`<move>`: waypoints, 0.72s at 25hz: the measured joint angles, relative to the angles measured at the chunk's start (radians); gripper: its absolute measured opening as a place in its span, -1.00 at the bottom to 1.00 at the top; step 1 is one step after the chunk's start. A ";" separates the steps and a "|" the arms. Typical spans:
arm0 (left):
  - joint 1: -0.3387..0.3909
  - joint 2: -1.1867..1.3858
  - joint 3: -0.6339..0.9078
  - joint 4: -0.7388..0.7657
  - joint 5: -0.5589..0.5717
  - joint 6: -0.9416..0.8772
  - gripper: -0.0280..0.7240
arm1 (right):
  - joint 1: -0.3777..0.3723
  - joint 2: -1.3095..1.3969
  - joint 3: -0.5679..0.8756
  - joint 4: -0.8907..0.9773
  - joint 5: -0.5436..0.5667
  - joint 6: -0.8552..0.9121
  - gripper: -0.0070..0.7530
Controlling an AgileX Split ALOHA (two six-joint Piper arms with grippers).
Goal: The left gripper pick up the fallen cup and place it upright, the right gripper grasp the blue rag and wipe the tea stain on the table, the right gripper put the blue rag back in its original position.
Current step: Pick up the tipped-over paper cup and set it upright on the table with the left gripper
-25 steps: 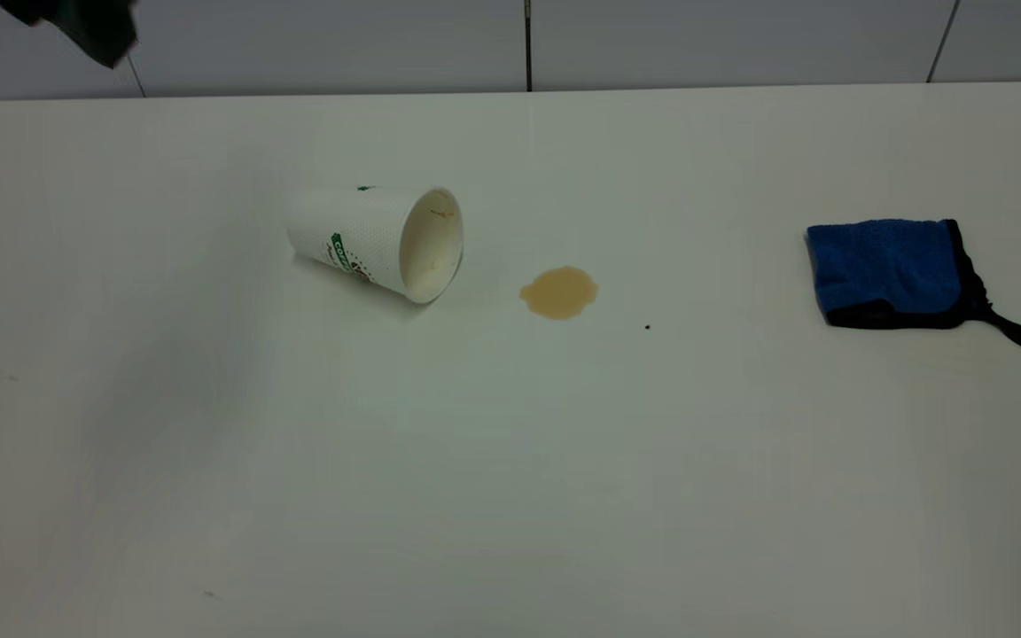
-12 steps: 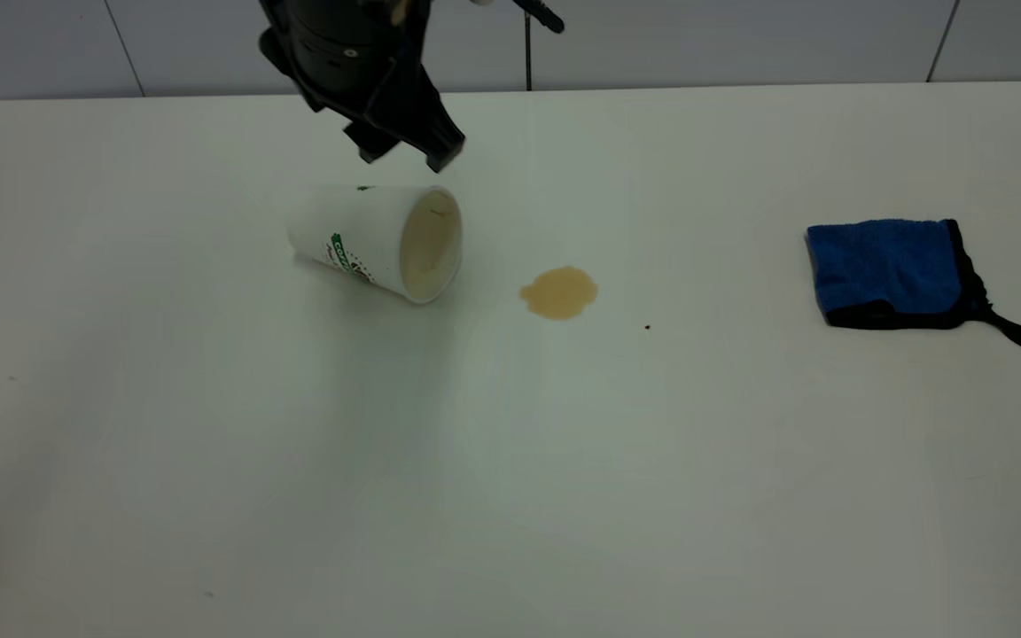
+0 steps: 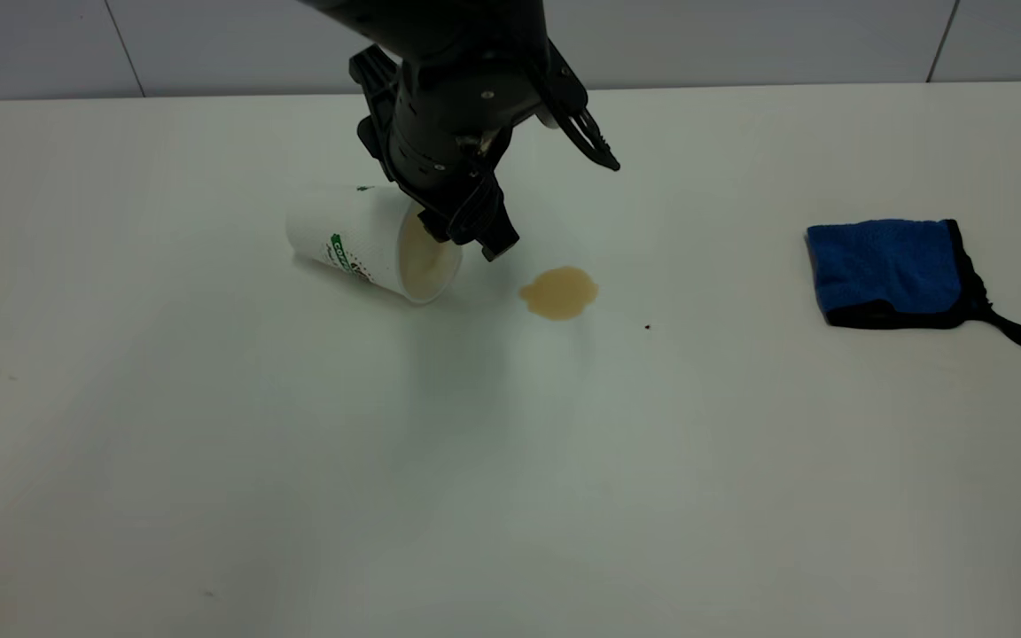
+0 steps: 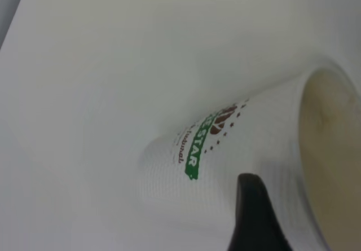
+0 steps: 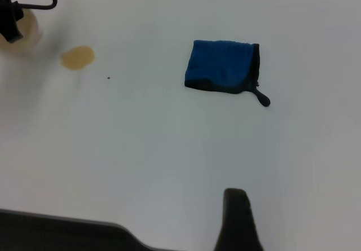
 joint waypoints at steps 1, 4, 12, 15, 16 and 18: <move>0.000 0.011 -0.003 0.015 -0.002 0.000 0.39 | 0.000 0.000 0.000 0.000 0.000 0.000 0.54; 0.000 0.036 -0.005 0.090 -0.010 -0.021 0.39 | 0.000 0.000 0.000 0.000 0.000 0.000 0.54; 0.002 0.086 -0.005 0.283 0.008 -0.173 0.35 | 0.000 0.000 0.000 0.000 0.000 0.000 0.54; 0.012 0.099 -0.005 0.306 0.008 -0.201 0.28 | 0.000 0.000 0.000 0.000 0.000 0.000 0.54; 0.017 0.101 -0.005 0.314 0.009 -0.207 0.25 | 0.000 0.000 0.000 0.000 0.000 0.000 0.54; 0.025 0.110 -0.005 0.319 0.011 -0.220 0.15 | 0.000 0.000 0.000 0.000 0.000 0.000 0.54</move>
